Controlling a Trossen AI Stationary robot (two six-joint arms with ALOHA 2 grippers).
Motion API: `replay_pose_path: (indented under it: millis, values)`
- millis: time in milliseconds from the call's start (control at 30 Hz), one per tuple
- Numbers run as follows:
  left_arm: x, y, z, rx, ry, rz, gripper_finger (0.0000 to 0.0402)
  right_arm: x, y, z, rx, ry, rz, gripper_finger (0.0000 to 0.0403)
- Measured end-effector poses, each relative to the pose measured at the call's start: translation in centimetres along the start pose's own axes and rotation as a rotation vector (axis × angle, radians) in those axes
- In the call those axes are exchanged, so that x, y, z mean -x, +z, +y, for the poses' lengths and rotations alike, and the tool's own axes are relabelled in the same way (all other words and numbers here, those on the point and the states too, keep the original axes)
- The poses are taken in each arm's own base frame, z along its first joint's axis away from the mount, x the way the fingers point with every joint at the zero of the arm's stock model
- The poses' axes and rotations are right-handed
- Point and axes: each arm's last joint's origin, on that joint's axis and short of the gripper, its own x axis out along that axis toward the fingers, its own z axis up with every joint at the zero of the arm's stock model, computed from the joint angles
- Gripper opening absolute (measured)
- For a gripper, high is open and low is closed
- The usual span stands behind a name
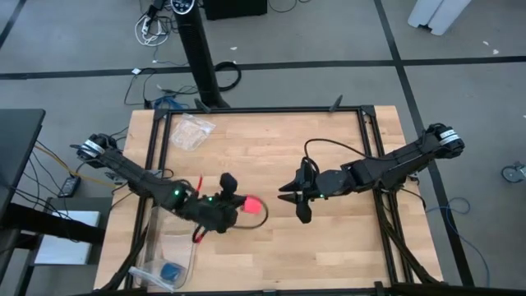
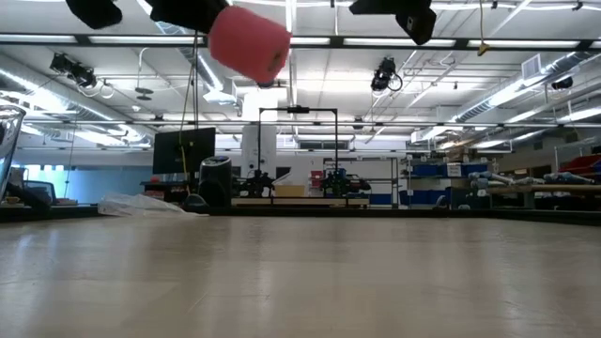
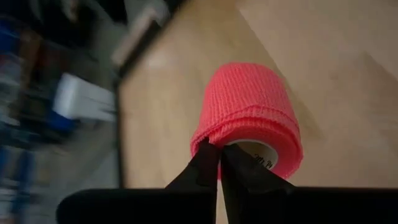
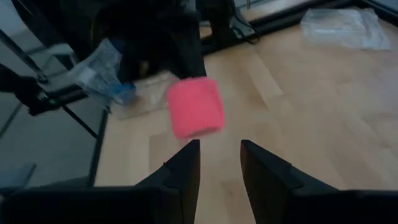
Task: Roll bandage
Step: Roll the pink bandage
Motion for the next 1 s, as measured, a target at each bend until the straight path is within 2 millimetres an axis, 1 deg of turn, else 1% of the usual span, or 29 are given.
replay_pose_path:
  millis: [100, 200, 267, 367, 467, 533, 700, 800, 867, 1000]
  values:
    - [-0.1, -0.6, 1.6, 0.092, -0.108, 0.088, 0.0008, -0.1, -0.5, -0.2, 0.014, -0.011, 0.013, 0.0119]
    - [-0.2, -1.7, 3.1, 0.192, -0.179, 0.212, 0.0008, -0.3, -1.1, -0.5, 0.027, -0.024, 0.033, 0.0119]
    - [-0.4, -2.6, 3.7, 0.243, -0.215, 0.285, 0.0008, -0.5, -1.5, -0.7, 0.027, -0.032, 0.043, 0.0119]
    - [-0.8, -3.7, 4.0, 0.307, -0.264, 0.355, 0.0008, -0.8, -2.3, -1.0, 0.032, -0.047, 0.069, 0.0119]
    - [-1.8, -4.5, 3.8, 0.342, -0.300, 0.442, 0.0008, -1.1, -2.5, -1.1, 0.032, -0.049, 0.070, 0.0119]
    - [-3.0, -5.1, 3.4, 0.340, -0.312, 0.511, 0.0008, -1.3, -2.6, -1.2, 0.033, -0.058, 0.079, 0.0119]
    - [-6.4, -6.1, 1.7, 0.323, -0.375, 0.635, 0.0011, -1.5, -2.7, -1.3, 0.034, -0.064, 0.083, 0.0119]
    - [-8.0, -6.7, 0.6, 0.311, -0.414, 0.703, 0.0020, -1.5, -2.8, -1.3, 0.034, -0.065, 0.087, 0.0119]
    - [-8.7, -6.9, 0.0, 0.311, -0.423, 0.753, 0.0028, -1.5, -2.8, -1.3, 0.034, -0.065, 0.087, 0.0119]
    - [-9.4, -6.7, -0.2, 0.293, -0.426, 0.804, 0.0048, -1.5, -2.8, -1.3, 0.034, -0.059, 0.091, 0.0119]
